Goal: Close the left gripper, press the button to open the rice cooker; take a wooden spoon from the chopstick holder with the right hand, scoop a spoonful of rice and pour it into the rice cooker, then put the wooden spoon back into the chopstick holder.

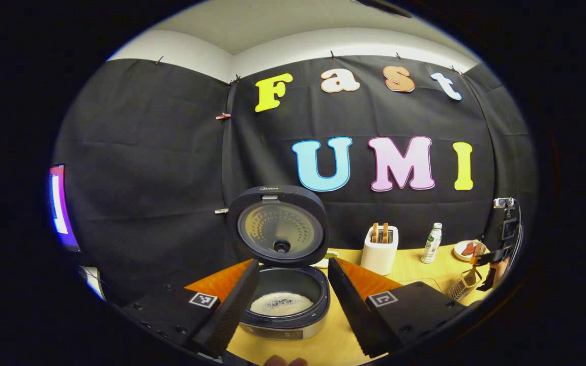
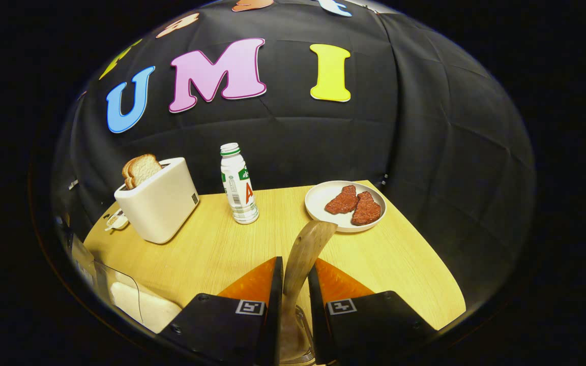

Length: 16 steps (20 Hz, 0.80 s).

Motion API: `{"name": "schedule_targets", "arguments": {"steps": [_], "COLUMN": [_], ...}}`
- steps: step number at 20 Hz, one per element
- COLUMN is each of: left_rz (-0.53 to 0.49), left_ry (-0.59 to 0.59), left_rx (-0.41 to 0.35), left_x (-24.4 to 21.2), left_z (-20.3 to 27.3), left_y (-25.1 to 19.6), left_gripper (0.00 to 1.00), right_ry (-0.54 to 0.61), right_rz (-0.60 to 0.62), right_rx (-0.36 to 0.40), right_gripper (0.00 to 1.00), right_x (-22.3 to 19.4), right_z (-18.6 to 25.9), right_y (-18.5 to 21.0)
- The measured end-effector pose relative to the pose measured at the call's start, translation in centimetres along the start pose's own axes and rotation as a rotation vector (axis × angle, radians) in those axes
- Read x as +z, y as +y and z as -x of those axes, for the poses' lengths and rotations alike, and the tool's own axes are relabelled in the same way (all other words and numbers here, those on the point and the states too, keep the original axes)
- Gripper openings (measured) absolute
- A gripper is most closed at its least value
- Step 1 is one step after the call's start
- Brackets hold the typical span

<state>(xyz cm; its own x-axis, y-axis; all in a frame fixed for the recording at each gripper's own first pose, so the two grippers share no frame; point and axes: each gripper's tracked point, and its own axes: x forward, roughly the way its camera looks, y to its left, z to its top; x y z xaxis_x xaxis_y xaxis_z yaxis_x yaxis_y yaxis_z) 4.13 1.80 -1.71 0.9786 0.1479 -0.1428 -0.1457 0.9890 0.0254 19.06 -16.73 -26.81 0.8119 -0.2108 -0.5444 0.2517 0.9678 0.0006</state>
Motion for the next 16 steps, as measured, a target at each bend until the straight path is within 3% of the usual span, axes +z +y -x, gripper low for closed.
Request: {"name": "schedule_targets", "arguments": {"steps": [1,2,3,4,5,8,13,16], "left_rz": [0.001,0.0,0.001,0.01,0.032,0.056,0.076,0.098], "left_ry": [0.002,0.005,0.005,0.003,0.01,0.03,0.026,0.053], "left_rx": [0.0,0.002,-0.002,-0.007,-0.013,-0.011,-0.034,-0.09], "left_x": [0.0,-0.2,-0.2,-0.1,-0.3,-1.1,-1.1,-1.9], "left_z": [0.0,0.0,-0.1,-0.1,-0.1,-0.3,0.1,0.3], "left_y": [0.1,0.1,-0.1,-0.1,-0.1,0.1,-0.1,-1.2], "left_gripper": [0.92,0.92,0.92,0.92,0.92,0.92,0.92,0.92], "right_ry": [0.0,-0.003,-0.005,-0.003,-0.007,-0.032,-0.12,-0.194], "right_rz": [0.0,-0.005,-0.005,0.002,0.019,0.058,0.101,0.114], "right_rx": [0.004,0.019,0.03,0.051,0.061,0.075,0.052,0.049], "right_gripper": [0.21,0.24,0.17,0.2,0.16,0.15,0.15,0.15], "right_x": [0.1,0.3,0.4,0.4,0.5,1.2,3.5,6.1], "right_z": [0.3,0.6,0.8,1.0,1.5,3.1,6.3,8.4], "right_y": [-0.1,0.2,0.7,1.3,1.6,2.1,2.3,2.6]}}
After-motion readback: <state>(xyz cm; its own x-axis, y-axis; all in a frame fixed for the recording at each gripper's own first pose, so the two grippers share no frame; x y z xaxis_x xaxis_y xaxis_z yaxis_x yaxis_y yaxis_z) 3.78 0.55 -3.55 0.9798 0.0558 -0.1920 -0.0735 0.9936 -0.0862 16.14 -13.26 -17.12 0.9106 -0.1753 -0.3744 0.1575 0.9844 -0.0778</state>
